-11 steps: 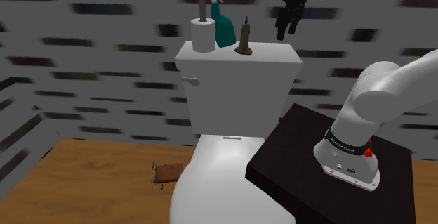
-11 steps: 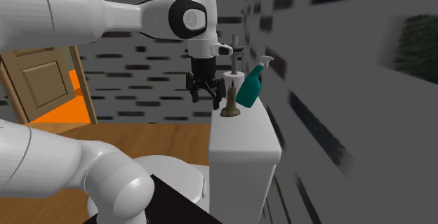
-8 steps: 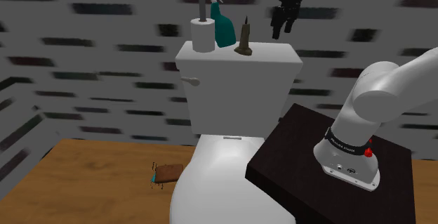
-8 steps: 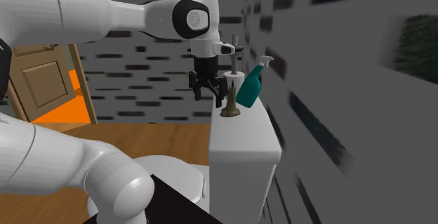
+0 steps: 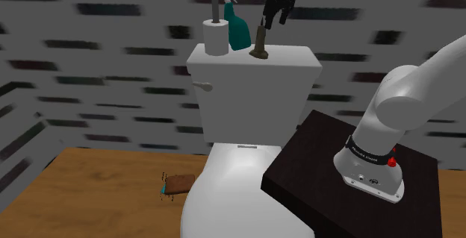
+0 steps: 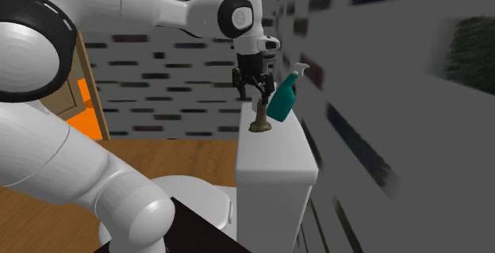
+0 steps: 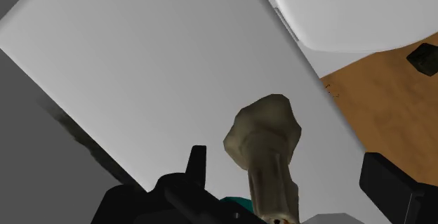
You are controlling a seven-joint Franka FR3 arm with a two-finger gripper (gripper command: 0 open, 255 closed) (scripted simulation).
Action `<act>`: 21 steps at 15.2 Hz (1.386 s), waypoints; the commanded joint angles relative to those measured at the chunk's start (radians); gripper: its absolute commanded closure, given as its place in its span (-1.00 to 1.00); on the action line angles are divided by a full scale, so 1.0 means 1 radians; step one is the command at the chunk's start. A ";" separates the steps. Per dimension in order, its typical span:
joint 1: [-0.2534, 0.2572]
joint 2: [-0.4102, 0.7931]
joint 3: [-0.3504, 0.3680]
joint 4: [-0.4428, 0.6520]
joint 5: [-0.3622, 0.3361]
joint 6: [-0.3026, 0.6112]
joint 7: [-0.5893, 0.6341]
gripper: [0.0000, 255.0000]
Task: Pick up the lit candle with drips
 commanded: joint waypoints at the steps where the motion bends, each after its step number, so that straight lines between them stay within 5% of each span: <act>1: 0.004 0.056 0.003 0.058 0.006 0.032 0.008 -1.00; 4: 0.006 0.118 0.003 0.124 0.013 0.067 0.013 -1.00; 13: 0.005 0.113 0.001 0.017 0.011 0.168 0.013 -1.00; 14: 0.005 0.110 0.001 0.015 0.011 0.167 0.013 1.00; 21: 0.005 0.111 0.001 0.017 0.011 0.166 0.013 1.00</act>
